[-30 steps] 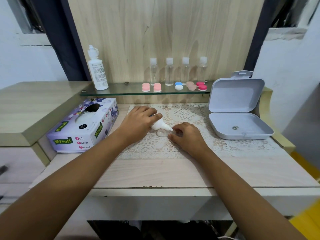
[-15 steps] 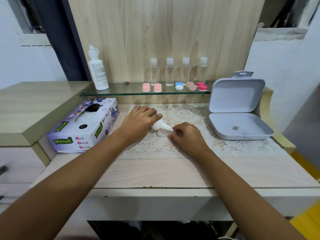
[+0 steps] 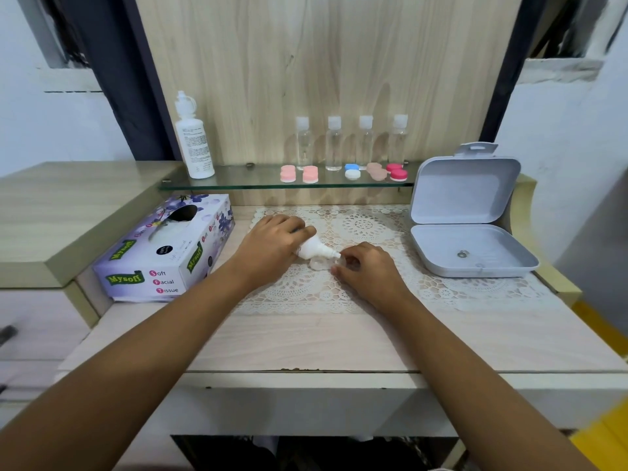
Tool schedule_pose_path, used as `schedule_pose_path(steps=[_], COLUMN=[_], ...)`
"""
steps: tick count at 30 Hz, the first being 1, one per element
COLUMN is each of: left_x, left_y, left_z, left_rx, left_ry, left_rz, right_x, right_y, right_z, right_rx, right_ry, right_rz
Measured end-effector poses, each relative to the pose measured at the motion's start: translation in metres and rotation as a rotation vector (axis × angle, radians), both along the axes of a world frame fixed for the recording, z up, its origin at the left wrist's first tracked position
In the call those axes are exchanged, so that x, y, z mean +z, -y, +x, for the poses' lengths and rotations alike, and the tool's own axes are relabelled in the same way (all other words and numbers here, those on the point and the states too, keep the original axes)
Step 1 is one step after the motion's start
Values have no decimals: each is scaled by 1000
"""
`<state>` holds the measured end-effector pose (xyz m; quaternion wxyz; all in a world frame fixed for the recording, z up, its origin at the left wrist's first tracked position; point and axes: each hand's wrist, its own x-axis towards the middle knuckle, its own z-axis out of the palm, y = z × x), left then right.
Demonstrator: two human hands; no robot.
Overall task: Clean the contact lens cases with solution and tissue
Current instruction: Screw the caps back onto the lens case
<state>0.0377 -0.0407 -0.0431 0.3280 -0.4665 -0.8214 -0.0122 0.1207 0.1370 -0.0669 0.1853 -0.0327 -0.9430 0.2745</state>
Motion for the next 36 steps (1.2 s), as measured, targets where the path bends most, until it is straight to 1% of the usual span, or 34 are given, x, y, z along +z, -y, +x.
schedule_pose_path(steps=[4, 7, 12, 17, 19, 25, 28, 30, 31, 32, 34, 36], left_x=[-6, -11, -6, -2, -2, -9, -13, -13, -12, -10, -5, 0], left_y=[2, 4, 1, -5, -5, -3, -4, -4, -5, -5, -7, -10], left_z=[-4, -5, -1, 2, 2, -2, -5, -5, -2, 2, 13, 21], left_rx=[34, 72, 118, 144, 173, 213, 216, 235, 264, 300, 331, 265], left_ry=[118, 251, 505, 819, 881, 898, 929, 909, 859, 766, 494, 241], left_rz=[25, 126, 477, 907, 989, 1041, 1040, 1024, 1009, 991, 949, 879], right_x=[1, 1, 1, 1, 0, -1, -2, -2, -2, -2, -2, -3], right_y=[0, 0, 0, -1, -1, -1, -1, 0, 0, 0, -1, -1], right_z=[1, 1, 2, 1, 1, 0, 0, 0, 0, -1, -1, -1], right_rx=[-1, -3, -6, -2, -1, 0, -2, -5, -5, -3, -1, -2], right_ry=[12, 20, 21, 28, 22, 13, -1, -1, 0, 2, 7, 6], right_rz=[-20, -27, -20, -26, -31, -42, -44, -37, -32, -30, -29, -25])
